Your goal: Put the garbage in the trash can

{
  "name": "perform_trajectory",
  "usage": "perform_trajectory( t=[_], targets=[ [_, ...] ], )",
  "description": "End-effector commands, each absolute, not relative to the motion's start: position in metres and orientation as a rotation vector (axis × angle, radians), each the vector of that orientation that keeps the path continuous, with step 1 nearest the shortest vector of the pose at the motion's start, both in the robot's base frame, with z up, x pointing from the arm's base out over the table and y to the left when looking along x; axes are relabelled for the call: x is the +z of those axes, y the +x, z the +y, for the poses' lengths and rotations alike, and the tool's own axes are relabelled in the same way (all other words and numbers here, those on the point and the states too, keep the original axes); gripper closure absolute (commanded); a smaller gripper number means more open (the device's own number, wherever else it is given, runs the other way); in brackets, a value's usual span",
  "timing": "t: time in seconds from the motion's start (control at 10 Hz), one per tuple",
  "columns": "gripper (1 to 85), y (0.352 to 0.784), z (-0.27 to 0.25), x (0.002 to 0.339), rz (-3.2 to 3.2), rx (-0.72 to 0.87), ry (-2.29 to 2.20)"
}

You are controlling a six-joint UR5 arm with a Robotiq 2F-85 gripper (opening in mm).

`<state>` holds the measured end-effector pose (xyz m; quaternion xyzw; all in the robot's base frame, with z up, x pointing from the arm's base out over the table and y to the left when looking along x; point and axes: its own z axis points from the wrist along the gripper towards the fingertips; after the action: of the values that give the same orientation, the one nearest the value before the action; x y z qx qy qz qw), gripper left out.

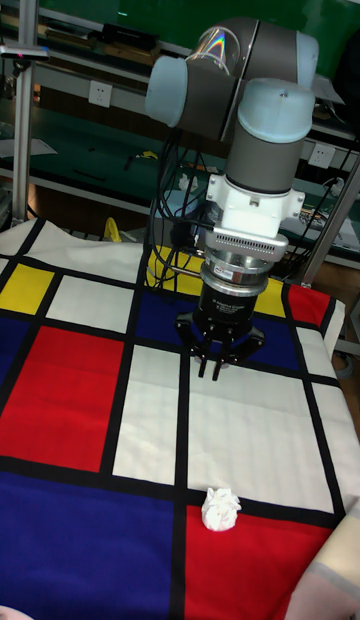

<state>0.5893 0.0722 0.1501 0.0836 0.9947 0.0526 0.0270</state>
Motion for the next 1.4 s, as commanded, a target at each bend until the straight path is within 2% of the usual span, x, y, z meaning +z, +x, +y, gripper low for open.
perform_trajectory(
  t=[0.0,0.6,0.8,0.9,1.0,1.1,1.2,1.3],
  targets=[
    [62.0,0.598,0.082,0.149,3.041,0.210,0.264],
    [64.3,0.592,0.083,0.142,3.070,0.190,0.150],
    [69.7,0.586,0.060,0.138,3.100,0.070,0.073],
    [70.7,0.582,0.069,0.137,3.112,0.118,0.117],
    [74.7,0.580,0.048,0.139,3.114,0.006,0.135],
    [74.3,0.582,0.040,0.142,3.108,-0.025,0.134],
    [74.7,0.579,0.039,0.144,3.120,-0.017,0.080],
    [73.7,0.587,0.047,0.142,3.089,0.030,0.231]
  ],
)
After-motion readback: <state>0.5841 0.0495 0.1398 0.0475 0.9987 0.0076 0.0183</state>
